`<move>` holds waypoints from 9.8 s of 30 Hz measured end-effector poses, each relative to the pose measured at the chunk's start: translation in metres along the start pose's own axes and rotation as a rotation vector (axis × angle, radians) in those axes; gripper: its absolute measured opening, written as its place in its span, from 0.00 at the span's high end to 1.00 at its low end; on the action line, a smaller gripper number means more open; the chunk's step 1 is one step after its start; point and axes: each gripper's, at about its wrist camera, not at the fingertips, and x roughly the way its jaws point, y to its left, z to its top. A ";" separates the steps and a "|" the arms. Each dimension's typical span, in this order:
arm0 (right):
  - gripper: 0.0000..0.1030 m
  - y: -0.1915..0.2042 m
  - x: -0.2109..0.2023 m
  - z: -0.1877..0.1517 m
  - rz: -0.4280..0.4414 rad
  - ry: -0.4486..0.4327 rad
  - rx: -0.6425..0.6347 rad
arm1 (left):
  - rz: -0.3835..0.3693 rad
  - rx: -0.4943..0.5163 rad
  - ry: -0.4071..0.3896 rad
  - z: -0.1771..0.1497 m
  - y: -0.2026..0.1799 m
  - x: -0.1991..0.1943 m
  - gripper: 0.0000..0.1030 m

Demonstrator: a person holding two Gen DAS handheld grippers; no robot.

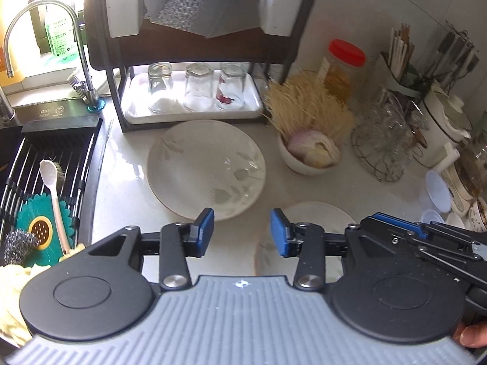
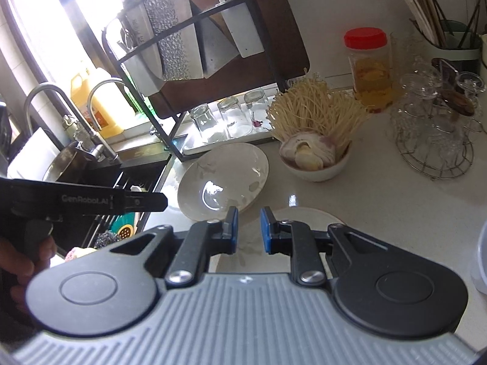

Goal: Organize plates and bowls
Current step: 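Move both grippers to the second leaf-pattern plate by the glass rack, then close both grippers on the rim of the second leaf-pattern plate, then lift the second plate with both grippers and carry it toward the stack, then lower the held plate onto the stacked leaf-pattern plates with both grippers, then open both grippers and withdraw from the plate stack, then move both grippers toward the translucent plastic bowls by the kettle base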

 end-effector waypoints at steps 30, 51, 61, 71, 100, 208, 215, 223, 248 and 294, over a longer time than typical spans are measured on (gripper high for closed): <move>0.30 0.002 0.124 0.031 -0.104 0.187 0.155 | -0.037 -0.126 0.118 0.034 0.136 0.116 0.39; 0.42 0.003 0.221 0.033 -0.204 0.243 0.126 | -0.153 -0.147 0.191 0.061 0.187 0.184 0.42; 0.74 -0.004 0.227 0.030 -0.193 0.212 0.138 | -0.207 -0.136 0.164 0.068 0.184 0.195 0.57; 0.78 -0.006 0.224 0.029 -0.145 0.212 0.163 | -0.253 -0.163 0.195 0.068 0.179 0.202 0.78; 0.78 0.002 0.122 0.035 -0.173 0.078 0.120 | -0.322 -0.078 0.199 0.064 0.132 0.134 0.78; 0.68 -0.071 0.012 -0.037 -0.294 0.054 0.117 | -0.220 0.018 0.139 -0.017 -0.034 0.051 0.59; 0.68 -0.047 -0.031 -0.015 -0.291 -0.054 0.134 | -0.281 0.052 0.021 0.002 -0.042 0.007 0.58; 0.68 -0.010 -0.079 0.001 -0.317 -0.178 0.143 | -0.333 0.113 -0.038 0.012 -0.053 -0.036 0.58; 0.68 -0.078 -0.160 -0.024 -0.325 -0.224 0.132 | -0.316 0.121 -0.048 -0.023 -0.166 -0.041 0.58; 0.40 -0.302 -0.142 -0.122 -0.228 -0.047 0.692 | -0.274 0.208 0.258 -0.064 -0.328 0.157 0.46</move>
